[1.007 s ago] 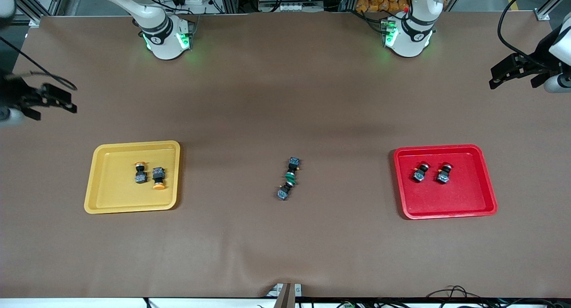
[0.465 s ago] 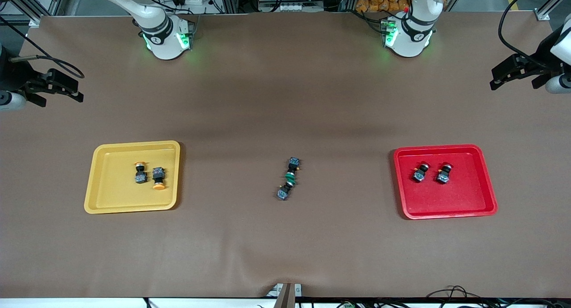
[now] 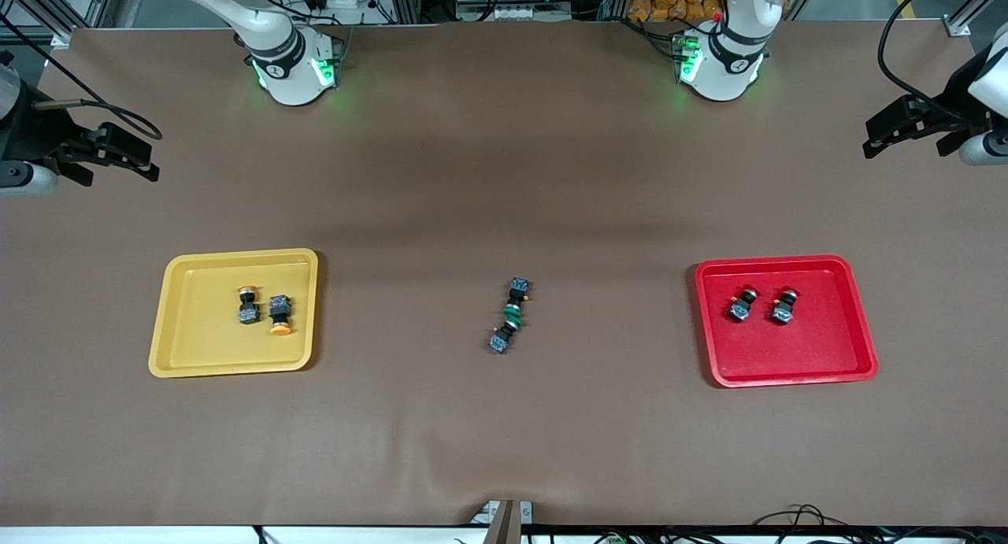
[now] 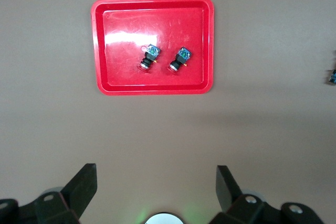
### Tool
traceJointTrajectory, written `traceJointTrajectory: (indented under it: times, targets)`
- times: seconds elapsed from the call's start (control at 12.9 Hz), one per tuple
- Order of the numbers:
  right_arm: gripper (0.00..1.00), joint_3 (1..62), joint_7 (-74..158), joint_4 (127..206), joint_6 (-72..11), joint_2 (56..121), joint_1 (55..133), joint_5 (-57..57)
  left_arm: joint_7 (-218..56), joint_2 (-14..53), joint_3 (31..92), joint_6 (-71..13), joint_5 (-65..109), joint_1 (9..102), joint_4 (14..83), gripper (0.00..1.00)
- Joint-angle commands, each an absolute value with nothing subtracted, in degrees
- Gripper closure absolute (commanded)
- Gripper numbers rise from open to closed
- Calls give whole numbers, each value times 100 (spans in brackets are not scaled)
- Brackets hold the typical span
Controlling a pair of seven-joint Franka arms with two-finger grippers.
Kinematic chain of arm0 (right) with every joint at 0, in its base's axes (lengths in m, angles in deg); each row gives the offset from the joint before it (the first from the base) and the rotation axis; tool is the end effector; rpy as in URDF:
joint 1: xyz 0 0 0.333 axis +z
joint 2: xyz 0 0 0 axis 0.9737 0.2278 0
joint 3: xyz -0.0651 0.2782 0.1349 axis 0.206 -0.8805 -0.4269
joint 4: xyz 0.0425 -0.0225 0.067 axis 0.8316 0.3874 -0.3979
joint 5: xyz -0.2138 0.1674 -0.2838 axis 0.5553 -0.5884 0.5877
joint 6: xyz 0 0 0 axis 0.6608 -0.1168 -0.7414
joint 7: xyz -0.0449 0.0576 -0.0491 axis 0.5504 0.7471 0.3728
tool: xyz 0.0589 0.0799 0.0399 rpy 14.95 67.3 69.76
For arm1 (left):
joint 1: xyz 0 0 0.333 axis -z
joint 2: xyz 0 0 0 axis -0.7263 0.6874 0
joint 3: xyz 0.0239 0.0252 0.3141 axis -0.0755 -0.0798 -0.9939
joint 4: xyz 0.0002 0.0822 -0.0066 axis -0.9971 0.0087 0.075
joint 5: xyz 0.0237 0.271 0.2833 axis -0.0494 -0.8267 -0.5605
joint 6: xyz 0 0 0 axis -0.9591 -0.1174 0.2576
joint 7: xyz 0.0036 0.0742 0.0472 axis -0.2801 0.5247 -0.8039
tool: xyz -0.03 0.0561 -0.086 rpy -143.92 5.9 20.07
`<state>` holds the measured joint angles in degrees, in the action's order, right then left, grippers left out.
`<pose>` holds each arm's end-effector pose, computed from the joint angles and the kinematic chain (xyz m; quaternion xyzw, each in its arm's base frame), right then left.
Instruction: Place red and yellow buttons in trays
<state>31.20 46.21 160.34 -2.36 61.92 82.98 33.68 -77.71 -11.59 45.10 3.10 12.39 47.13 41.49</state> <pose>0.5340 0.0148 0.6248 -0.9992 -0.0157 0.0219 0.0305 0.5161 -0.0230 0.6449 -0.9998 -0.0080 0.0193 0.0072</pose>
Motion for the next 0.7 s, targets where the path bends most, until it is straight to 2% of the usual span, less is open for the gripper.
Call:
traceJointTrajectory:
  times: [0.0, 0.62]
  targets:
    - [0, 3094, 4714, 15880, -119, 6244, 8325, 3457, -7658, -1096, 4512, 439, 1301, 4710, 4004, 0]
    - [0, 3138, 4661, 15537, -119, 6446, 8018, 3571, -7666, -1096, 4565, 439, 1301, 4710, 3996, 0]
